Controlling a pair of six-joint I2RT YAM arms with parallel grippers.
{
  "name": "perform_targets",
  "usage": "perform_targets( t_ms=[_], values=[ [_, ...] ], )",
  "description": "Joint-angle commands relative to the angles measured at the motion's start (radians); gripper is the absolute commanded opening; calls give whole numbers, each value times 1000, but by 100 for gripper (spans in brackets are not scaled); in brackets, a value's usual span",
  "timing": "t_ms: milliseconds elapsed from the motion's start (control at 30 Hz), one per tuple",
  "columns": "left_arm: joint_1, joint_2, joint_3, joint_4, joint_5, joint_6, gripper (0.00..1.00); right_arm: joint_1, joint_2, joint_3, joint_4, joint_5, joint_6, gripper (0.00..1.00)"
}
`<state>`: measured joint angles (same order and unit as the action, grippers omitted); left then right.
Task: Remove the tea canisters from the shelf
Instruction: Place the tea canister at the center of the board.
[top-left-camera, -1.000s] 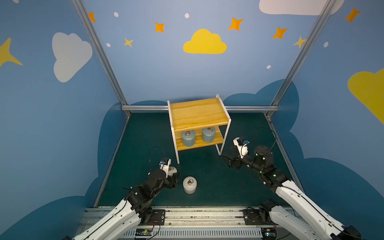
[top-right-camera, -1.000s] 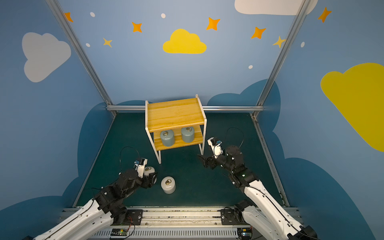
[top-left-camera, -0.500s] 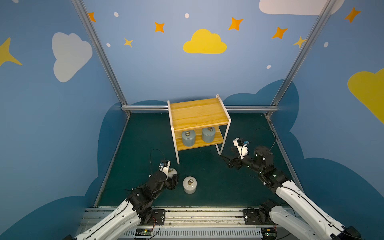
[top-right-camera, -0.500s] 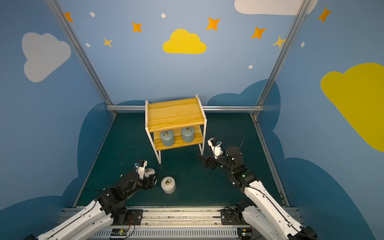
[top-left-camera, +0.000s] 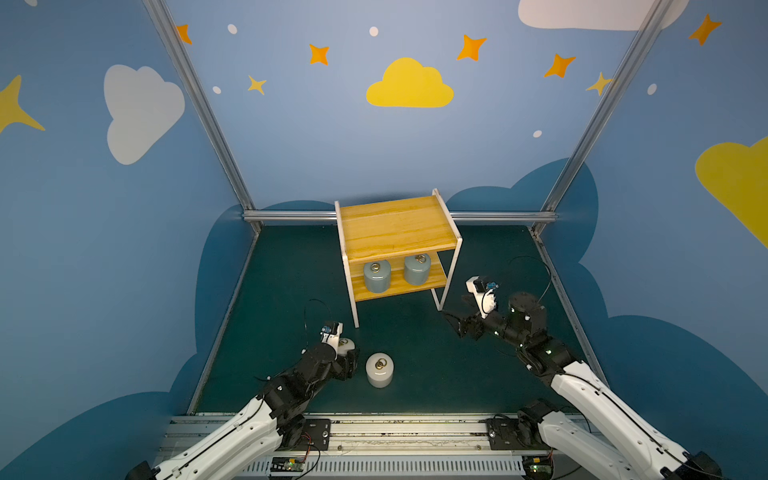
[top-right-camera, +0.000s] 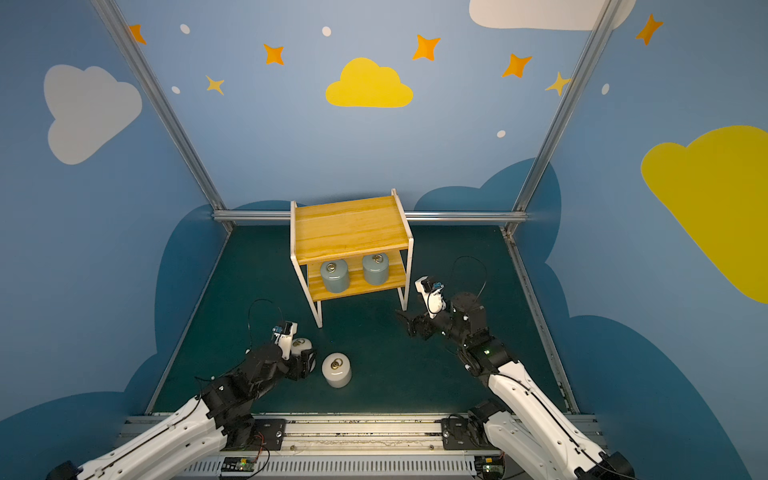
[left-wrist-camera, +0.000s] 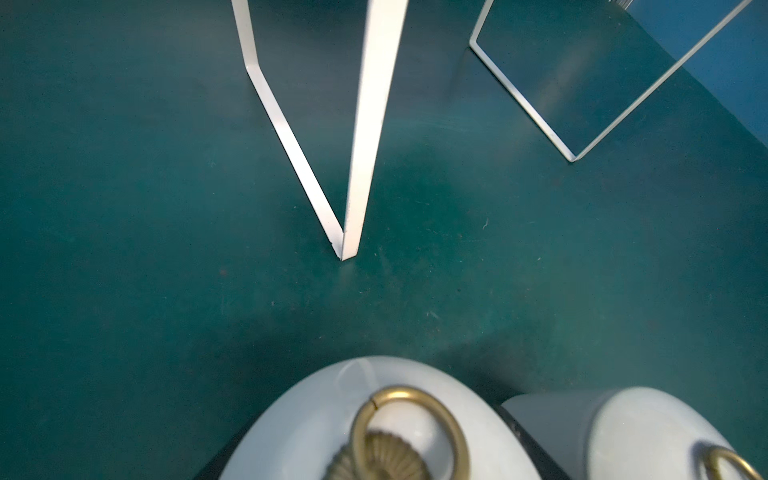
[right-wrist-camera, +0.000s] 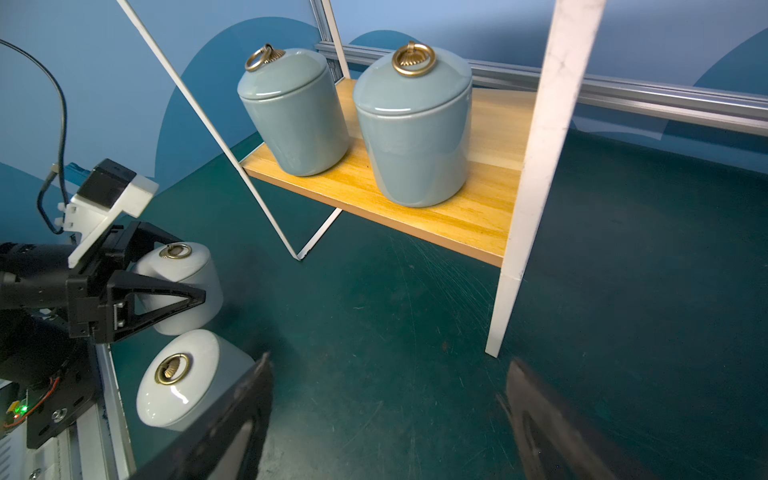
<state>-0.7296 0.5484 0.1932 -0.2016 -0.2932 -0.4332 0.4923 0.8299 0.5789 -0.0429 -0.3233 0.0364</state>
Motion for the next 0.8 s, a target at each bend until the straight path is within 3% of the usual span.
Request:
perform_targets(
  t_ms=[0,767],
  values=[
    [-4,-1,-4,105,-3,3,37,-4,-14,-12,-9,0,-5,89],
    [-4,65,-43,176,15,-18,38,-4,-16,-12,-17,-1,-5,89]
  ],
)
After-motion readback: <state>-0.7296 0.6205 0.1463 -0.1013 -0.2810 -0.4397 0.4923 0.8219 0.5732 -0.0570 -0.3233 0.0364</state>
